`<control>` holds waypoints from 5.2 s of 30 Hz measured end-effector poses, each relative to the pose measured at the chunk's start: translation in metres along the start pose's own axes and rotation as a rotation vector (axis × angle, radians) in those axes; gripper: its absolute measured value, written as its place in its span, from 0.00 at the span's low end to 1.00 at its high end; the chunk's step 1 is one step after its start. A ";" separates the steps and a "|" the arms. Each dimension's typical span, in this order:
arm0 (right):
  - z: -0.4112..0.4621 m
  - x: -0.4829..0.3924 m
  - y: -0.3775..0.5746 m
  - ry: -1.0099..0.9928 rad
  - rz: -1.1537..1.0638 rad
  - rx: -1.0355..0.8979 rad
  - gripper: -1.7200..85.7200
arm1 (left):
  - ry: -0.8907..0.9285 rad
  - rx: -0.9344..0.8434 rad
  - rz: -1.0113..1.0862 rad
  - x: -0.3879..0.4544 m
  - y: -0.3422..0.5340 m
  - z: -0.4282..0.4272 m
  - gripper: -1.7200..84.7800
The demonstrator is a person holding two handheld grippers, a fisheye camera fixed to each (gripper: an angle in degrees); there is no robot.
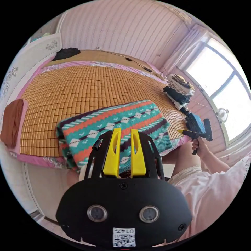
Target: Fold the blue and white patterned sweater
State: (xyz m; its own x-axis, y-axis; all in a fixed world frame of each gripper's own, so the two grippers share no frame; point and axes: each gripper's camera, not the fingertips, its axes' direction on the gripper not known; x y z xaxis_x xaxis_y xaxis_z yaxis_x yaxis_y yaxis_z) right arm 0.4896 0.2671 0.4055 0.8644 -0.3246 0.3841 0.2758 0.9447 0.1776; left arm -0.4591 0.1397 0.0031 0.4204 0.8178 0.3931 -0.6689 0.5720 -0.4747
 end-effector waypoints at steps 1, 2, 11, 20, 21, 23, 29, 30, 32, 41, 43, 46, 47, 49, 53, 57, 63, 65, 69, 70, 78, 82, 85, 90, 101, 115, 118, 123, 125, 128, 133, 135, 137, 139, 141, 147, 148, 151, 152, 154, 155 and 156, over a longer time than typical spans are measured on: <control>0.003 -0.001 -0.006 0.015 0.000 -0.005 0.20 | -0.036 0.013 -0.047 -0.013 0.008 -0.005 0.10; 0.011 -0.003 -0.019 0.038 0.001 -0.016 0.22 | -0.107 0.021 -0.126 -0.036 0.024 -0.011 0.11; 0.068 -0.007 -0.093 0.071 0.061 -0.178 0.13 | 0.018 -0.249 -0.300 -0.096 0.068 0.066 0.12; -0.043 -0.062 -0.134 -0.353 -0.250 0.118 0.08 | 0.095 0.083 0.016 -0.068 -0.001 -0.034 0.09; -0.057 -0.071 -0.149 -0.368 -0.275 0.157 0.08 | 0.115 0.114 0.031 -0.069 -0.023 -0.044 0.09; -0.076 -0.085 -0.176 -0.378 -0.319 0.203 0.08 | 0.156 0.167 0.062 -0.072 -0.061 -0.055 0.09; -0.074 -0.075 -0.288 -0.225 -0.061 0.301 0.11 | 0.095 0.168 0.095 -0.078 -0.196 -0.003 0.12; -0.058 -0.065 -0.301 -0.161 0.023 0.288 0.11 | 0.069 0.129 0.034 -0.083 -0.204 0.019 0.12; -0.035 -0.059 -0.305 -0.100 0.105 0.244 0.12 | -0.014 0.042 0.005 -0.081 -0.204 0.050 0.14; 0.097 -0.165 -0.199 0.109 -0.415 -0.072 0.15 | -0.139 0.066 0.247 -0.038 -0.114 0.103 0.12; 0.137 -0.189 -0.179 0.119 -0.507 -0.152 0.16 | -0.103 0.009 0.305 -0.023 -0.108 0.131 0.12; 0.200 -0.214 -0.157 0.215 -0.577 -0.284 0.19 | -0.027 -0.097 0.384 0.004 -0.108 0.187 0.13; 0.205 -0.222 -0.149 0.272 -0.609 -0.223 0.18 | -0.016 -0.142 0.406 0.014 -0.111 0.208 0.13; 0.208 -0.227 -0.148 0.297 -0.611 -0.207 0.14 | -0.001 -0.177 0.420 0.026 -0.120 0.232 0.14; 0.167 -0.196 -0.166 0.121 -0.465 -0.170 0.06 | 0.067 -0.146 0.412 0.035 -0.142 0.247 0.14; 0.053 -0.128 -0.173 -0.045 -0.226 0.168 0.05 | 0.041 -0.101 0.506 0.051 -0.145 0.243 0.14; -0.076 -0.067 -0.163 0.199 0.009 0.578 0.05 | 0.055 -0.198 0.689 0.133 -0.133 0.308 0.15; -0.089 -0.059 -0.169 0.270 0.053 0.587 0.06 | 0.014 -0.238 0.686 0.138 -0.129 0.334 0.13; -0.078 -0.047 -0.193 0.383 0.075 0.501 0.07 | 0.120 -0.195 0.573 0.103 -0.145 0.321 0.02; -0.074 -0.046 -0.196 0.403 0.078 0.486 0.08 | 0.150 -0.174 0.526 0.091 -0.149 0.314 0.02; -0.014 -0.083 -0.223 0.658 -0.024 0.348 0.08 | -0.367 0.260 -0.315 -0.202 -0.114 0.073 0.02; 0.055 -0.139 -0.262 0.593 -0.273 0.186 0.10 | -0.414 0.223 -0.378 -0.254 -0.091 0.019 0.05; 0.121 -0.191 -0.298 0.499 -0.453 0.087 0.06 | -0.366 0.121 -0.192 -0.230 -0.111 0.048 0.06; 0.222 -0.262 -0.365 0.411 -0.583 0.001 0.07 | -0.158 0.003 0.044 -0.175 -0.167 0.166 0.08; 0.320 -0.278 -0.452 0.615 -0.531 -0.102 0.01 | -0.149 -0.110 0.111 -0.150 -0.241 0.339 0.03; 0.229 -0.275 -0.289 0.350 -0.502 -0.225 0.01 | -0.049 -0.152 0.225 -0.124 -0.134 0.246 0.05; 0.219 -0.271 -0.211 0.355 -0.406 -0.306 0.01 | -0.080 -0.265 0.164 -0.121 -0.074 0.239 0.08; 0.241 -0.284 -0.176 0.475 -0.438 -0.334 0.01 | -0.198 -0.305 0.157 -0.099 -0.043 0.254 0.09; 0.244 -0.287 -0.175 0.497 -0.445 -0.363 0.01 | -0.233 -0.362 0.213 -0.088 -0.046 0.258 0.09; 0.245 -0.291 -0.164 0.517 -0.456 -0.411 0.01 | -0.247 -0.422 0.281 -0.077 -0.040 0.258 0.07; 0.245 -0.292 -0.141 0.566 -0.474 -0.486 0.01 | -0.106 -0.491 0.276 -0.080 -0.021 0.249 0.05; 0.243 -0.287 -0.141 0.557 -0.455 -0.503 0.01 | -0.033 -0.441 0.245 -0.085 -0.018 0.234 0.04; 0.242 -0.287 -0.150 0.544 -0.457 -0.545 0.01 | 0.034 -0.382 0.224 -0.093 -0.022 0.216 0.03; 0.237 -0.297 -0.165 0.537 -0.497 -0.527 0.01 | -0.042 -0.287 0.152 -0.114 -0.031 0.196 0.02; 0.235 -0.321 -0.195 0.491 -0.590 -0.445 0.02 | -0.203 -0.150 0.065 -0.151 -0.048 0.173 0.02; 0.288 -0.397 -0.276 0.297 -0.832 -0.324 0.11 | -0.309 -0.020 -0.195 -0.248 -0.121 0.183 0.10; 0.295 -0.406 -0.284 0.277 -0.854 -0.305 0.11 | -0.338 -0.039 -0.214 -0.254 -0.127 0.191 0.11; 0.336 -0.449 -0.322 0.229 -0.930 -0.208 0.11 | -0.350 -0.183 -0.250 -0.271 -0.142 0.231 0.12; 0.352 -0.463 -0.337 0.215 -0.927 -0.175 0.11 | -0.353 -0.151 -0.219 -0.269 -0.141 0.231 0.11; 0.372 -0.478 -0.357 0.186 -0.911 -0.162 0.11 | -0.319 -0.166 -0.198 -0.268 -0.142 0.228 0.04; 0.383 -0.484 -0.368 0.169 -0.885 -0.160 0.10 | -0.350 -0.129 -0.196 -0.267 -0.140 0.216 0.03; 0.392 -0.488 -0.376 0.146 -0.867 -0.167 0.10 | -0.422 -0.075 -0.180 -0.268 -0.139 0.200 0.02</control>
State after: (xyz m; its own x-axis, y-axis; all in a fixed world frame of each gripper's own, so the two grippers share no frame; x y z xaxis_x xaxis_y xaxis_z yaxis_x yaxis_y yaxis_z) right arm -0.2005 0.0522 0.5062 0.3650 -0.9294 0.0553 0.9050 0.3681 0.2134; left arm -0.6007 -0.1714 0.1212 0.2290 0.6165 0.7533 -0.5554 0.7183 -0.4190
